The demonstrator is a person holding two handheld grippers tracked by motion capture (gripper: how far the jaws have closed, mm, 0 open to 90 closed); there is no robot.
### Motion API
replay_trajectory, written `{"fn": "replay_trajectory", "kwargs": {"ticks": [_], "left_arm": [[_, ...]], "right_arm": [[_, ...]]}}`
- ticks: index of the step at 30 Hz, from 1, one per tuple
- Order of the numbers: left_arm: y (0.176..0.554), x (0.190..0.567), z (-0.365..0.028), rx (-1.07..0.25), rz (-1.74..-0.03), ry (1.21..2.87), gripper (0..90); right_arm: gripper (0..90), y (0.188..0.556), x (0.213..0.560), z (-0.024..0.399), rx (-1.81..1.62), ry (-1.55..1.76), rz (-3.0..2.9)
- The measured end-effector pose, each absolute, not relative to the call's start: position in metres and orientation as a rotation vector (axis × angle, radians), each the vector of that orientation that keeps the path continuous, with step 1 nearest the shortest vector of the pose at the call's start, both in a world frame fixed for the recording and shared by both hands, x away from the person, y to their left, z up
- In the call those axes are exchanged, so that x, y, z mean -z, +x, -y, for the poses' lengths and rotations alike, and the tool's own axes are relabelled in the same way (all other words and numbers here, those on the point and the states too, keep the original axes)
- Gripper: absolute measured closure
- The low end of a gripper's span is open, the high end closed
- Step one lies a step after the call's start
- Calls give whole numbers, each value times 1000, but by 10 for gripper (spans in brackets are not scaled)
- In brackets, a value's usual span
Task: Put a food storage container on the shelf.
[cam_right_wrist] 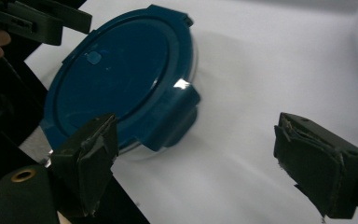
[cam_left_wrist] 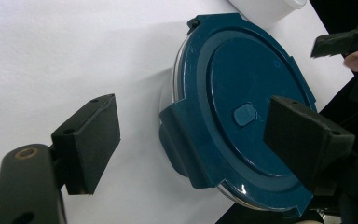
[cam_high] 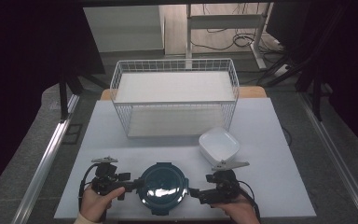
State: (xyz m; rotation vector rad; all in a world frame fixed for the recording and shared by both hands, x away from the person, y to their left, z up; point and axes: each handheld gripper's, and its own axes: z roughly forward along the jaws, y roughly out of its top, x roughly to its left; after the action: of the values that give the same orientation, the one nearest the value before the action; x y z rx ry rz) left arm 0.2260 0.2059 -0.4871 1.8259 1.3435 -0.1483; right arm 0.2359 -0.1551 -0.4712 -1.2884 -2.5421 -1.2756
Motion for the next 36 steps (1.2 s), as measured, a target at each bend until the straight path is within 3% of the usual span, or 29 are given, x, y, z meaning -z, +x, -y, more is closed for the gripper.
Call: {"fn": "replay_trajectory", "kwargs": {"ticks": [25, 36], "left_arm": [[227, 508, -196, 325, -1331, 1759, 161], [226, 522, -196, 417, -1348, 1678, 243]], "right_arm": [[89, 245, 503, 107, 1184, -1420, 2301], [130, 244, 513, 103, 1207, -1459, 2149]]}}
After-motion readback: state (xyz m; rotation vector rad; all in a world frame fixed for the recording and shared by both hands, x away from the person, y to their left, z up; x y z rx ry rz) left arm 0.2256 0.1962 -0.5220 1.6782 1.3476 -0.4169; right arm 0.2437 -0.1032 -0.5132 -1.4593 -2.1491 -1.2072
